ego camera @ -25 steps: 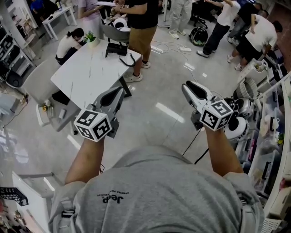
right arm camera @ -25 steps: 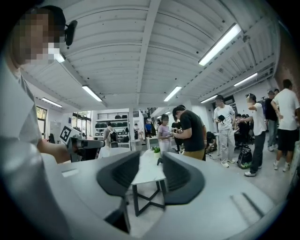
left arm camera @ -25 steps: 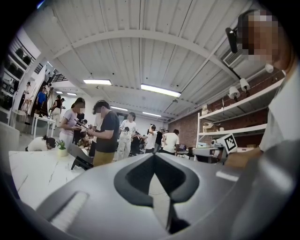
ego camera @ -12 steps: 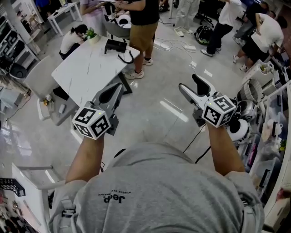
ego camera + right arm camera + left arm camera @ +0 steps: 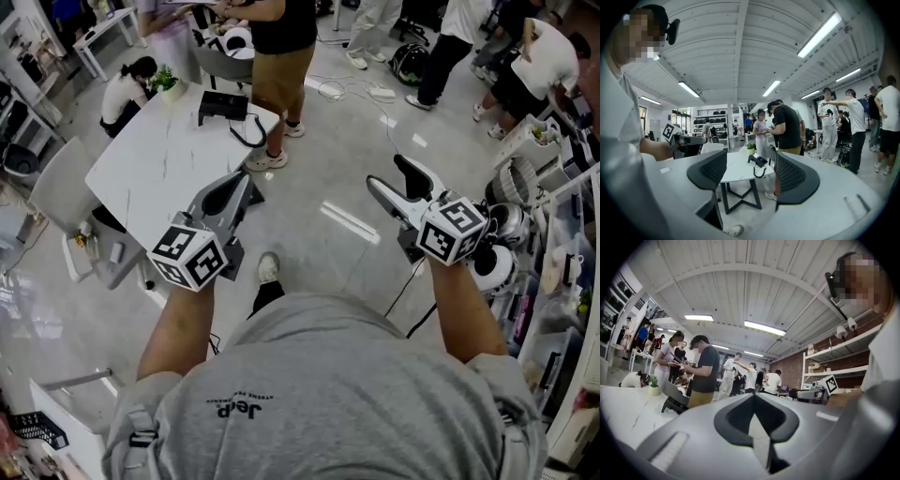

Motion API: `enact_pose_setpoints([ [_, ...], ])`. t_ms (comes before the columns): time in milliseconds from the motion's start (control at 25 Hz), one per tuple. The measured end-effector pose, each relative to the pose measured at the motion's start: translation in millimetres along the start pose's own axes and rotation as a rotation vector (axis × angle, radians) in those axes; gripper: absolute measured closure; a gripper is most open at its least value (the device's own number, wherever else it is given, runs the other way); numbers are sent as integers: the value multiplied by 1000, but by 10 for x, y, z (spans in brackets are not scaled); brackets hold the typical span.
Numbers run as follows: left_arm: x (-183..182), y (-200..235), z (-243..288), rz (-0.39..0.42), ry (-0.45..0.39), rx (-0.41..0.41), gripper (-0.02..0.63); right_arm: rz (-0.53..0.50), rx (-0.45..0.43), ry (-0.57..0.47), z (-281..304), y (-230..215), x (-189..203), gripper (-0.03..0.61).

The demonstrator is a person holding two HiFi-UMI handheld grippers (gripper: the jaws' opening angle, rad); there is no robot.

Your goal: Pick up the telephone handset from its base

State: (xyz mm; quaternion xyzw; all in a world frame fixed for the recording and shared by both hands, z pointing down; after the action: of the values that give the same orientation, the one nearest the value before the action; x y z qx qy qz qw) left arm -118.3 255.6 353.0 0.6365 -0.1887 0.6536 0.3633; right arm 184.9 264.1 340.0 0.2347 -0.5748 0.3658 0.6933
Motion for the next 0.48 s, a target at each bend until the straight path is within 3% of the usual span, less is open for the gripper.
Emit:
enact_pose_setpoints([
  [480, -751, 2058, 1605, 85, 22, 186, 554, 22, 135, -35, 2001, -862, -765, 273],
])
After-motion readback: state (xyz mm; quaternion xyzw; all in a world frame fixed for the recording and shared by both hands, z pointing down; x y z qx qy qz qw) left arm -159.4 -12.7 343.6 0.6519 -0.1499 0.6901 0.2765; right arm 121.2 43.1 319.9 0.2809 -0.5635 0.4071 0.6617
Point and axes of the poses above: the fingertips, and each gripper's own axes: z forward along the fingers, y to its left, x out of its underside, the point moved 5 cm from there along -z, backward along the fingers, and after that the axes turned 7 degrees about y, right-handed, at the moved point
